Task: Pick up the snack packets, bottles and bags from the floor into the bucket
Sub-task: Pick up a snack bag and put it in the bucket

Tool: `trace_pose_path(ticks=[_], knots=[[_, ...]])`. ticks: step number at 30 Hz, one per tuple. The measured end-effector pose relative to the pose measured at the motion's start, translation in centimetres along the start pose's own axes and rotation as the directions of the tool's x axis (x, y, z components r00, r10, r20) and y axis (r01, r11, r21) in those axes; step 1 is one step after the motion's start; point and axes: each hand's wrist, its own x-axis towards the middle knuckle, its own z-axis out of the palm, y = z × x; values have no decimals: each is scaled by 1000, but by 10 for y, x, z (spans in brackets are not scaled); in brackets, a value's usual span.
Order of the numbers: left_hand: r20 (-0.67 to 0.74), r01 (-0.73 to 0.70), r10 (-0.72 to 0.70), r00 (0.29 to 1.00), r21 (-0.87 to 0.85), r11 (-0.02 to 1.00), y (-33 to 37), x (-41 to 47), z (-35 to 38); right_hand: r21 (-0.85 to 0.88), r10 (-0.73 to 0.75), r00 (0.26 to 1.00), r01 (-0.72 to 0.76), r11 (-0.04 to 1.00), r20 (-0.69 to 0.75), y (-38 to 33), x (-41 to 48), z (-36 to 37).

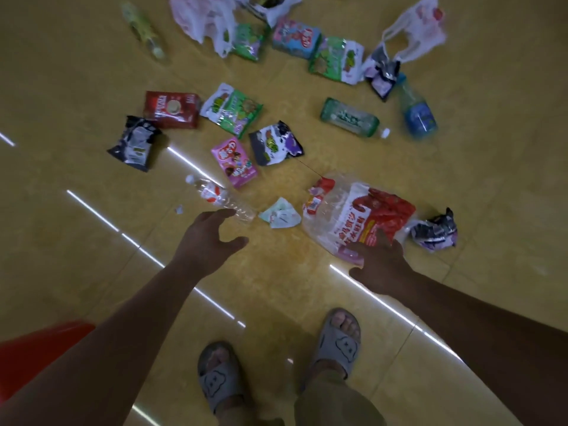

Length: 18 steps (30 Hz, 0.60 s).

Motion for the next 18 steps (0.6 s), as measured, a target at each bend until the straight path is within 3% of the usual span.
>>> trace_pose_path(ticks=[7, 12, 18], knots=[[190, -117, 89, 978, 141, 983, 18, 61, 84, -69, 52, 983, -40, 997, 178, 35, 42, 23], [344, -328, 210, 915, 333, 884, 15, 106, 137, -97, 43, 975, -22, 995, 217, 48, 68, 49], [461, -306, 49, 886, 503, 808, -11, 148, 185, -66, 3, 993, 6, 998, 122, 61, 106, 78]])
